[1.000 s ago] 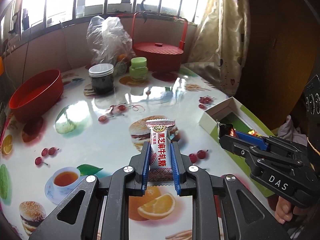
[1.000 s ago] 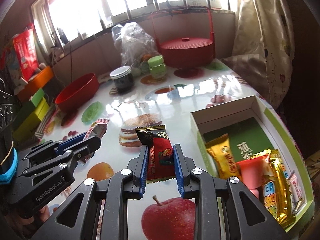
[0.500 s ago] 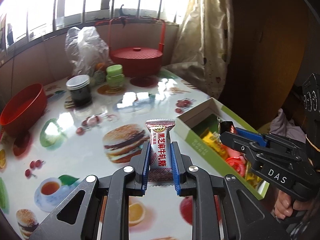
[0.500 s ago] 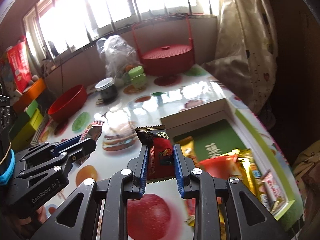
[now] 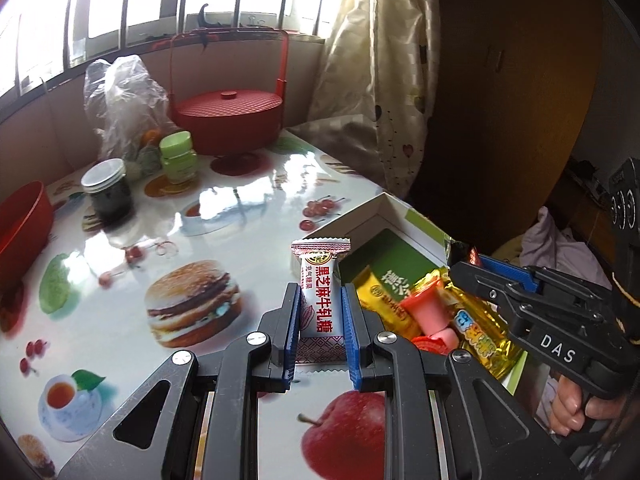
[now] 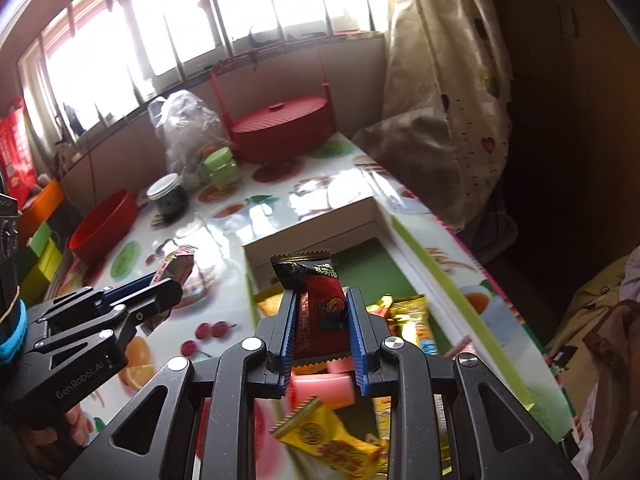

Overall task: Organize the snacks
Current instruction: 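Carry the red packet and white candy over the green box with both tools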

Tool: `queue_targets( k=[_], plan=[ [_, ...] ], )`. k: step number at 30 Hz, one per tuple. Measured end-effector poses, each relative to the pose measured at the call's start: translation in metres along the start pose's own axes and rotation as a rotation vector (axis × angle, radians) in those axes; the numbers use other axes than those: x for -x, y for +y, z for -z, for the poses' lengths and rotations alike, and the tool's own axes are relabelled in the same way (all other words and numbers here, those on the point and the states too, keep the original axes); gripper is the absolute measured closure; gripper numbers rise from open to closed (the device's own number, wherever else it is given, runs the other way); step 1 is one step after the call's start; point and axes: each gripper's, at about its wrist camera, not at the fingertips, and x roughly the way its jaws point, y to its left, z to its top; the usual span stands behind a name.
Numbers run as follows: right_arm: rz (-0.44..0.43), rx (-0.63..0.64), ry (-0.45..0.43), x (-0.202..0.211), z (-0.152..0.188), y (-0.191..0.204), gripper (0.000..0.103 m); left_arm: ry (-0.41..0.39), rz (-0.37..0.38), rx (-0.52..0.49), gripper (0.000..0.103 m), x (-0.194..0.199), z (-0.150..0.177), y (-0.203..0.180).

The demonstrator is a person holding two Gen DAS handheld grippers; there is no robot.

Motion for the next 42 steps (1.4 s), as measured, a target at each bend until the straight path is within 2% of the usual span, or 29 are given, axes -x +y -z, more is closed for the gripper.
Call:
queue_targets(
  k=[20,30,42],
  plan=[
    [0.107,-0.017,0.038,-0.015,0.009,-0.048,0.080,0.078,0.056,-0.017,0.082,-0.053,-0.012,-0.024],
    [0.127,-0.005,0.068,-0.027,0.014,-0.055,0.080,0.114,0.061,-0.023,0.082,-0.078,-0.015,-0.032],
    [0.142,0.023,0.058,-0.030,0.013,-0.054,0.080,0.142,0.056,-0.028,0.082,-0.097,-0.018,-0.040]
  ],
)
